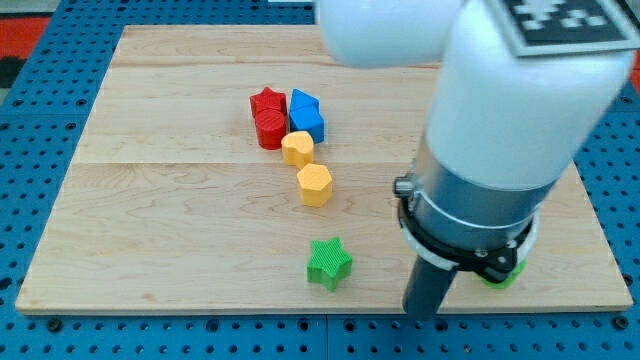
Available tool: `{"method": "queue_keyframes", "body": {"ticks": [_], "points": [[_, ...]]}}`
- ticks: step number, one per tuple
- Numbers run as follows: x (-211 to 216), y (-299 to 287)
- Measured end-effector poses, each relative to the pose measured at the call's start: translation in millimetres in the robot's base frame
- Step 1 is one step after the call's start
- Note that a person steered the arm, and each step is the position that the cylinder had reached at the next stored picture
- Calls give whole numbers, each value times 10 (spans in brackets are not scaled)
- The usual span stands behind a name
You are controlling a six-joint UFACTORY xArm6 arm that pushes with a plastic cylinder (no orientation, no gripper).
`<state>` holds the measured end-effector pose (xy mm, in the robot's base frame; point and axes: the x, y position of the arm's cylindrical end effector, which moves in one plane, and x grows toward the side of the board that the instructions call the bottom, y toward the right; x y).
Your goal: Push the green star towards the green circle
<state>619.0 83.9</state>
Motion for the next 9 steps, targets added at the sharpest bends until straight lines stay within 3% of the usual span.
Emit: {"method": "queue_keyframes", "body": {"ticks": [2, 3, 7, 9], "points": [[-11, -1370], [-283, -1344], [-695, -516], [-608, -542]]}}
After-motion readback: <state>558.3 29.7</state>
